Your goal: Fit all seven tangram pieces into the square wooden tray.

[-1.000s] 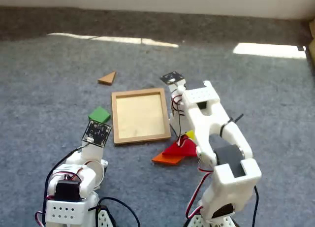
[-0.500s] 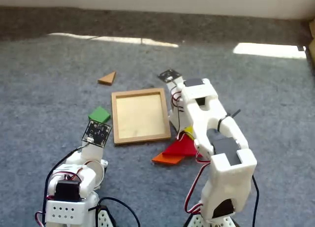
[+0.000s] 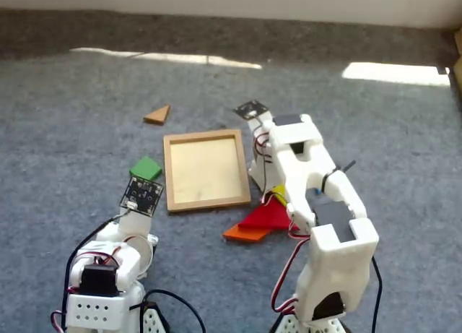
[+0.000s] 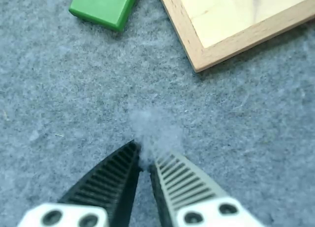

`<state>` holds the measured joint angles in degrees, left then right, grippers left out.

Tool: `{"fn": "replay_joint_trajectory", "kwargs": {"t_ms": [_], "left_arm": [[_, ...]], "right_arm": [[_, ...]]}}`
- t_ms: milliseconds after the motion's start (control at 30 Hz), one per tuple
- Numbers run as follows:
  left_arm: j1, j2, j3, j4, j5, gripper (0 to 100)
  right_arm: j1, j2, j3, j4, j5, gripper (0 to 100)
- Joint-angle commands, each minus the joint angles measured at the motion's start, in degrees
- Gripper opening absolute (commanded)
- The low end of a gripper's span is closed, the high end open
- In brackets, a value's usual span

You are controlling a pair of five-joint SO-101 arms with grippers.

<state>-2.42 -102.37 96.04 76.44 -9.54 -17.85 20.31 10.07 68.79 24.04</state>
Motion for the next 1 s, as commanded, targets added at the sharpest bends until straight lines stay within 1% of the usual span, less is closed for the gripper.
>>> {"fn": "replay_joint_trajectory", "kwargs": {"t_ms": [0,67,267,333,433,633,967], "left_arm": [[-0.2,-1.4,1.1,0.1,0.0,0],[-0.2,-1.4,1.1,0.1,0.0,0],[-0.2,-1.4,1.1,0.1,0.0,0],[-0.2,-1.4,1.1,0.1,0.0,0],[-0.2,-1.4,1.1,0.1,0.0,0],[-0.2,-1.4,1.1,0.1,0.0,0],[-0.2,-1.4,1.1,0.1,0.0,0]], "right_arm": [[1.8,-0.2,-2.6,1.6,-3.3,31.0],[1.8,-0.2,-2.6,1.6,-4.7,31.0],[1.7,-0.3,0.0,1.5,-5.1,30.7],[1.7,-0.3,0.3,1.5,-5.1,28.3],[1.7,-0.7,0.0,1.5,-5.1,22.2],[1.7,-1.0,-0.2,1.6,-5.1,21.4],[2.3,-16.3,-1.4,5.1,-5.1,21.4]]}}
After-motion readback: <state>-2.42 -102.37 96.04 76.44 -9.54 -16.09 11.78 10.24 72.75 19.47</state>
